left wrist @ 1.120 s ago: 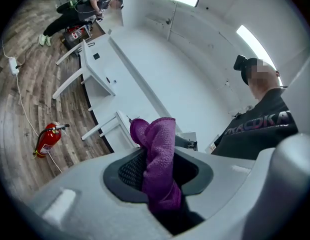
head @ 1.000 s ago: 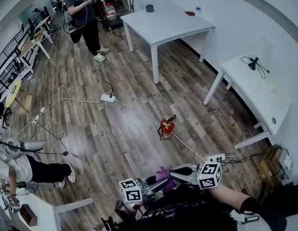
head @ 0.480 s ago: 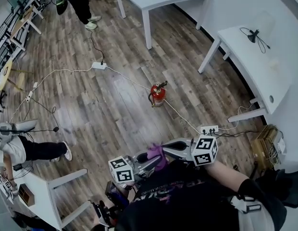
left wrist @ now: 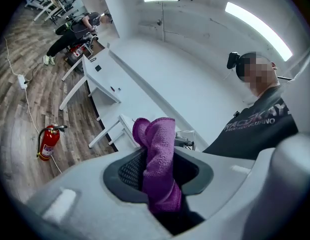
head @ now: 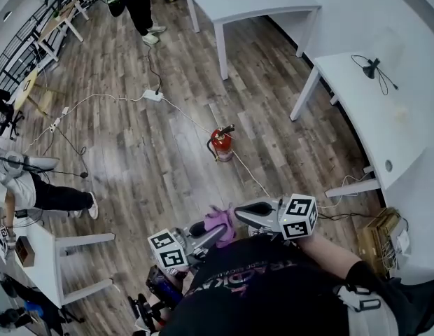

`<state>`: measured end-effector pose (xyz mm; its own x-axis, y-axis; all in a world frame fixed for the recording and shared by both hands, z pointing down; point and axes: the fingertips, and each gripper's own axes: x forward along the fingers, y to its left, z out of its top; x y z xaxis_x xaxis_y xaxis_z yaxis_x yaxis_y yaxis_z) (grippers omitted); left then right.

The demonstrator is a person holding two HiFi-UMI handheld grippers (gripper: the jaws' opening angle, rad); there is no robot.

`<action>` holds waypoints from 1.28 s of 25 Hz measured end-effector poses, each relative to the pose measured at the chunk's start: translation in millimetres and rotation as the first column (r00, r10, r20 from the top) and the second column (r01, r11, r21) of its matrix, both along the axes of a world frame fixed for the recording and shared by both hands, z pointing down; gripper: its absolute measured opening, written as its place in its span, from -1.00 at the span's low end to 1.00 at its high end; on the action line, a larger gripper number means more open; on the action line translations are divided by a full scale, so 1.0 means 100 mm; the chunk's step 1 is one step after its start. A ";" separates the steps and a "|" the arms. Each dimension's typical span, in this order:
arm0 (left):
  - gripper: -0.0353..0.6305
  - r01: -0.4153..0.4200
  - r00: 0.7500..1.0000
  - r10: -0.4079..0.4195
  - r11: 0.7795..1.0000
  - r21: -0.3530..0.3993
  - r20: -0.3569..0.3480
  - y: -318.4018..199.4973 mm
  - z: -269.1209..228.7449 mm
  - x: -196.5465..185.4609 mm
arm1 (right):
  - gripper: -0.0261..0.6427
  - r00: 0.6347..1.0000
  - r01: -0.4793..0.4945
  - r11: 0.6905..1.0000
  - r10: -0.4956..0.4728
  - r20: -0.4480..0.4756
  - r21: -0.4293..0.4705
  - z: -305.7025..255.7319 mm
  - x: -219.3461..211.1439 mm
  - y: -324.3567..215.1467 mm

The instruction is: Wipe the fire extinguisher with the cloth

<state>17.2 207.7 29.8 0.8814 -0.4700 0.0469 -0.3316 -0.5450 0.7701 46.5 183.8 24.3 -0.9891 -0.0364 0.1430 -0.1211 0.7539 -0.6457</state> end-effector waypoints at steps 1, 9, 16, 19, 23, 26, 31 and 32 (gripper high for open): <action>-0.53 0.006 1.000 -0.006 1.000 -0.005 0.002 0.03 0.02 0.11 | -0.92 1.000 0.006 1.000 -0.006 -0.006 -0.004 0.02 0.12 0.03; -0.53 0.030 0.998 -0.029 0.999 -0.016 0.048 0.04 0.08 0.57 | -0.92 0.999 0.014 0.999 -0.016 -0.049 -0.044 0.18 0.66 0.10; -0.53 0.011 0.995 -0.013 1.000 0.021 0.095 -0.10 -0.05 0.53 | -0.92 0.999 -0.033 0.999 0.033 -0.008 -0.022 0.07 0.66 -0.01; -0.53 0.011 0.996 -0.012 1.000 0.012 0.083 -0.10 -0.04 0.53 | -0.92 1.000 -0.023 1.000 0.023 -0.016 -0.009 0.08 0.68 0.04; -0.53 0.037 0.996 -0.037 0.999 -0.002 0.079 -0.07 0.00 0.56 | -0.91 0.999 -0.046 0.999 0.045 -0.020 -0.025 0.13 0.79 0.06; -0.53 0.047 0.997 -0.045 0.999 -0.025 0.054 -0.03 0.05 0.56 | -0.92 0.998 -0.057 0.997 0.057 -0.014 -0.047 0.16 0.85 0.06; -0.53 0.063 0.997 -0.062 0.998 -0.011 0.048 -0.02 0.06 0.62 | -0.91 0.998 -0.054 0.998 0.053 -0.017 -0.040 0.14 0.89 0.04; -0.53 0.064 0.997 -0.064 0.998 -0.006 0.048 -0.02 0.05 0.63 | -0.92 0.998 -0.057 0.998 0.056 -0.013 -0.038 0.13 0.90 0.02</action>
